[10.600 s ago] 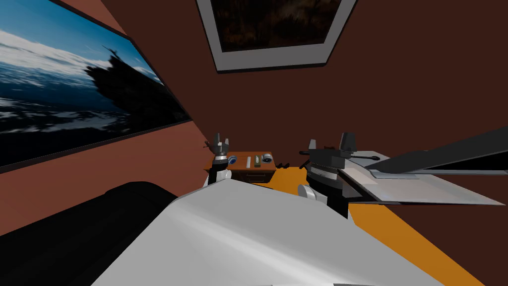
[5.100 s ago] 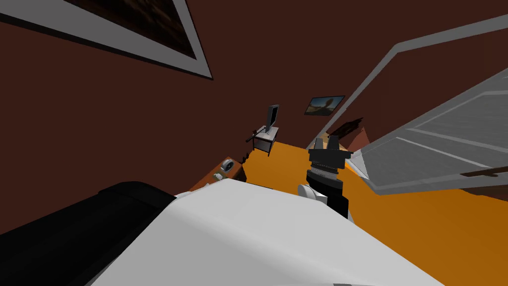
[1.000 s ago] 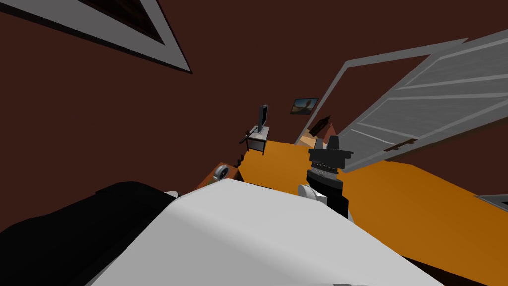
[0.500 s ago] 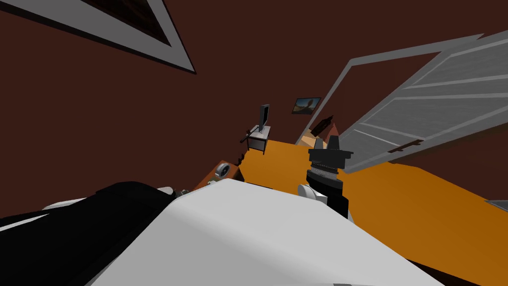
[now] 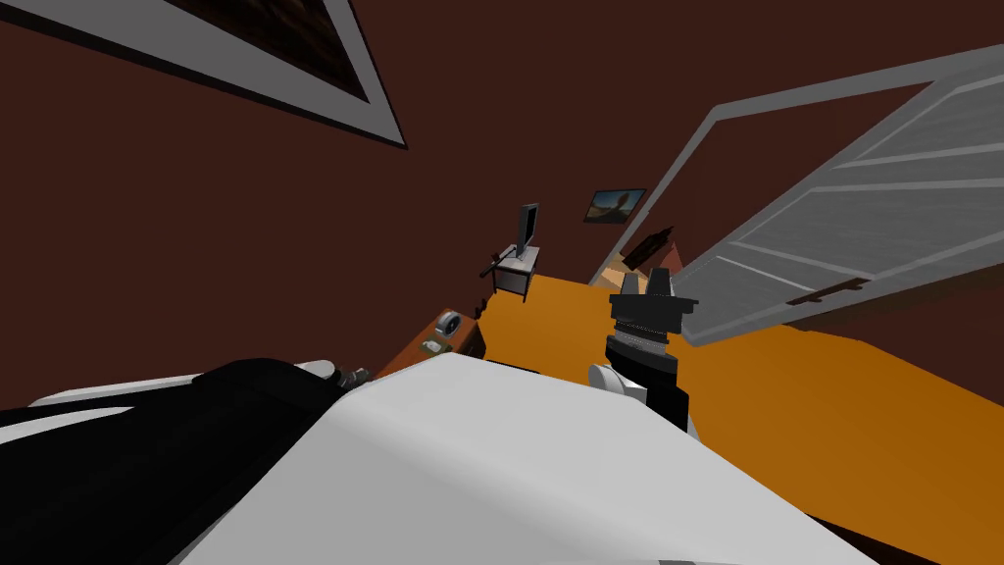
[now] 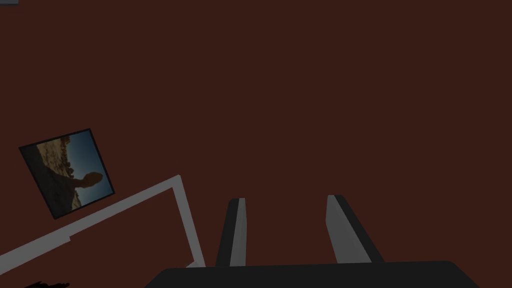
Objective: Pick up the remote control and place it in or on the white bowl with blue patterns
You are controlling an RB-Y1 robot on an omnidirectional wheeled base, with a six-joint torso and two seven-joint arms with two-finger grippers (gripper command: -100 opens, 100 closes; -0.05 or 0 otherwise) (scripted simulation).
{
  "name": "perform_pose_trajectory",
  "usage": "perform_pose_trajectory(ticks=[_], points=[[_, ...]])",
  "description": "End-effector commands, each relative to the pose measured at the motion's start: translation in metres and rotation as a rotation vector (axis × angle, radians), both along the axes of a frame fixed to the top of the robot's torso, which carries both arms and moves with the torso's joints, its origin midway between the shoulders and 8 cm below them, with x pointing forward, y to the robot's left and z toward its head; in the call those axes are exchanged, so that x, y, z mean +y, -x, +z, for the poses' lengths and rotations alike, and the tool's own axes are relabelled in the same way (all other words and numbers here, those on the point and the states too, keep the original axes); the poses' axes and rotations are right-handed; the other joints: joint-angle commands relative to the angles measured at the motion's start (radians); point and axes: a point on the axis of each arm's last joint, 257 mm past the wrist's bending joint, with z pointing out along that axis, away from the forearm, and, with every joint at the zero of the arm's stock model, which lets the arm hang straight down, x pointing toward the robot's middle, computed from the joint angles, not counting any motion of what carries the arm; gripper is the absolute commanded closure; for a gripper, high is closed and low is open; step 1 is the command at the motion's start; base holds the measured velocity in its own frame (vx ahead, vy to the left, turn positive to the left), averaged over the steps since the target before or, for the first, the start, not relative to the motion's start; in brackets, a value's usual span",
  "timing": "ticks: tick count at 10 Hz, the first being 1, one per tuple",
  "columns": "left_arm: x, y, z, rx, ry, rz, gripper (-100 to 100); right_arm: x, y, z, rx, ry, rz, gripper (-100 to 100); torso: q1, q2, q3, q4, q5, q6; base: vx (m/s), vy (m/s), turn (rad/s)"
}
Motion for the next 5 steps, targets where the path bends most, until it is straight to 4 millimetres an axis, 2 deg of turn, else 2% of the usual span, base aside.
perform_pose_trajectory(ticks=[1, 4, 5], points=[[-0.007, -0.006, 0.002, 0.001, 0.027, -0.019, 100, 0.000, 0.000, 0.000, 0.000, 0.000, 0.000, 0, 0.000, 0.000, 0.000, 0.000, 0.000, 0.000, -0.118, -0.011, 0.087], [-0.025, -0.017, 0.002, -0.002, 0.082, -0.044, 100, 0.000, 0.000, 0.000, 0.000, 0.000, 0.000, 0, 0.002, -0.001, 0.000, 0.001, 0.001, 0.000, -0.130, 0.004, 0.097], [-0.039, -0.019, -0.001, -0.001, 0.120, -0.051, 100, 0.000, 0.000, 0.000, 0.000, 0.000, 0.000, 0, 0.002, -0.001, 0.000, 0.001, 0.002, 0.001, -0.147, 0.012, 0.141]])
